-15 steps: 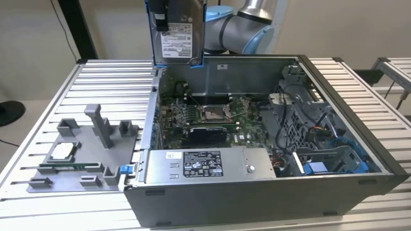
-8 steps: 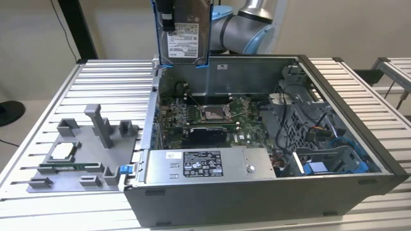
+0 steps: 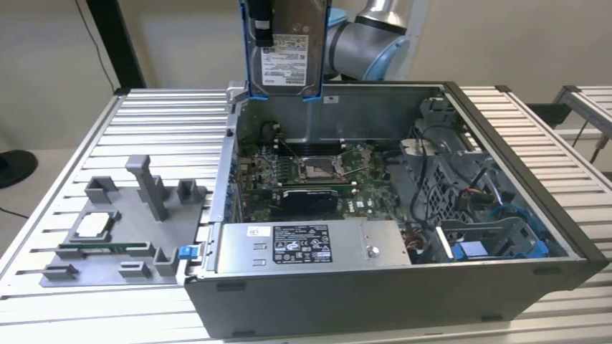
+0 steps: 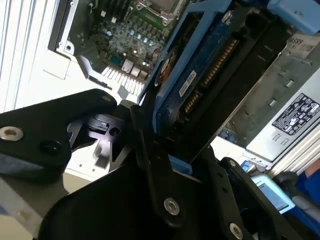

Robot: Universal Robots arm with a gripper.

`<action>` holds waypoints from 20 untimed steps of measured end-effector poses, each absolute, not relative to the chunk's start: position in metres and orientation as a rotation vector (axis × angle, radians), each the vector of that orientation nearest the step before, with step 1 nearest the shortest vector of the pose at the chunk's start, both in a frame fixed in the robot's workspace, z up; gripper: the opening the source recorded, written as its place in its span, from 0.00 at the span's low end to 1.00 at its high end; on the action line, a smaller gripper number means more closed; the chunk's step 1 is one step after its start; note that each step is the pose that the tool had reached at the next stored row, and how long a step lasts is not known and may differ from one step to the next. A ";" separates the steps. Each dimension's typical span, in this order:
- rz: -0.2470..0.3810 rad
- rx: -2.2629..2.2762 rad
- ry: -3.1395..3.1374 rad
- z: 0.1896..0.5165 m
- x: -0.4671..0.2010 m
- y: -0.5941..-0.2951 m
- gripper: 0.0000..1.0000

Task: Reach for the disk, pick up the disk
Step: 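Pick up the disk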

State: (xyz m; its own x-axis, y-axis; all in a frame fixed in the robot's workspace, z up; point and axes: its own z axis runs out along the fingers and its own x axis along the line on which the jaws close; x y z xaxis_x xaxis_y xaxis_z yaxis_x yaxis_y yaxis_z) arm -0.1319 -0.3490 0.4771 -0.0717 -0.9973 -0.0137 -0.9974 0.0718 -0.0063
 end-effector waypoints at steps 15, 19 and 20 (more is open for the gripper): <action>0.007 -2.130 2.289 0.477 -0.103 -0.349 0.00; 0.007 -2.131 2.289 0.477 -0.095 -0.349 0.00; 0.007 -2.130 2.289 0.477 -0.093 -0.349 0.00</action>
State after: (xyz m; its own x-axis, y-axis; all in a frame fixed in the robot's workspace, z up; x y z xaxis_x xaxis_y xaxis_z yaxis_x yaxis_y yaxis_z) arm -0.0933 -0.3490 0.4771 -0.0717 -0.9973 -0.0137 -0.9974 0.0718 -0.0063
